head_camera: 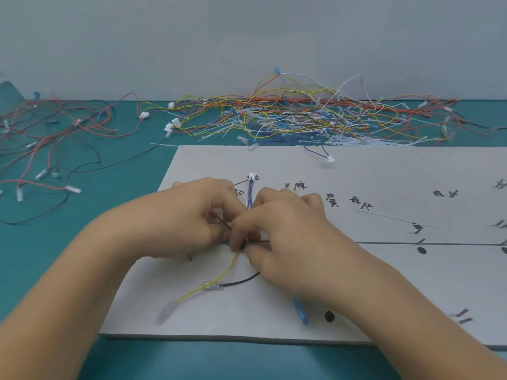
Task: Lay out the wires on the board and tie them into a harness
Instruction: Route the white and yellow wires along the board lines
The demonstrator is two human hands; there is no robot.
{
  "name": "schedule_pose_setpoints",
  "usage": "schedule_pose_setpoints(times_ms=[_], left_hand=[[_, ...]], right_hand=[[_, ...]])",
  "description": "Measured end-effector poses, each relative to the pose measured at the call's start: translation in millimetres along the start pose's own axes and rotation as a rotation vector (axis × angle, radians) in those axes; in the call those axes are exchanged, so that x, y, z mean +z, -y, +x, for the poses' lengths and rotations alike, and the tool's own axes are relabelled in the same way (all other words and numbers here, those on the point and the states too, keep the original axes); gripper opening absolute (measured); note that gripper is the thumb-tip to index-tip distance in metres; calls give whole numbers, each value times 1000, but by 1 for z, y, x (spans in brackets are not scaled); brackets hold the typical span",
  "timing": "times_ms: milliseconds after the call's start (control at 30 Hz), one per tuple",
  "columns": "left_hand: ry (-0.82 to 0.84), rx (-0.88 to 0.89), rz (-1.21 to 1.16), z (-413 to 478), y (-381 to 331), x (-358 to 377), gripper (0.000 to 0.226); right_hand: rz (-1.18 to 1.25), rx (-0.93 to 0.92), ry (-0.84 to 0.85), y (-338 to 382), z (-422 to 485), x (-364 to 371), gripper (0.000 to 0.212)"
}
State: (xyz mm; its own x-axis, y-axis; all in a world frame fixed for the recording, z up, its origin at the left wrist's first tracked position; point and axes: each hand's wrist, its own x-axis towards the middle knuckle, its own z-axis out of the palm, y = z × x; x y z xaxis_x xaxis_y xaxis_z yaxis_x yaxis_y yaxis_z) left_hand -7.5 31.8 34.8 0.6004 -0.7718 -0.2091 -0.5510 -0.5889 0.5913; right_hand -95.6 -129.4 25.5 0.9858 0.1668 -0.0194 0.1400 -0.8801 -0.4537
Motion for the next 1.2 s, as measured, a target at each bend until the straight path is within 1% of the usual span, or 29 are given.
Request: schedule_pose_setpoints(times_ms=[133,233,333,500,633,800,933,1067,1200], left_hand=[[-33,57,-106,2,5,3,20],[-70,77,-173,1,8,3,30],[-134,70,-135,1,13,1,21],[-146,39,-105,2,14,1,19],[-179,15,-77,3,14,3,23],[-184,-43,-58,4,17,2,30],[-191,-48,-45,3,17,3,27],[-209,-72,31,1,13,3,38],[-267,-133,144,-2,9,2,39]], right_hand=[[39,-21,-7,1,0,1,19],[93,-13,-16,-1,-1,-3,29],[143,-12,-25,-3,-1,-8,40],[125,-33,-4,-7,-1,-9,40],[144,-45,-21,-10,2,-8,34],[102,-62,-46,-11,5,-9,25],[93,-47,-19,-8,6,-8,22],[100,-26,-10,-8,6,-7,19],[115,38,-5,-8,9,-5,14]])
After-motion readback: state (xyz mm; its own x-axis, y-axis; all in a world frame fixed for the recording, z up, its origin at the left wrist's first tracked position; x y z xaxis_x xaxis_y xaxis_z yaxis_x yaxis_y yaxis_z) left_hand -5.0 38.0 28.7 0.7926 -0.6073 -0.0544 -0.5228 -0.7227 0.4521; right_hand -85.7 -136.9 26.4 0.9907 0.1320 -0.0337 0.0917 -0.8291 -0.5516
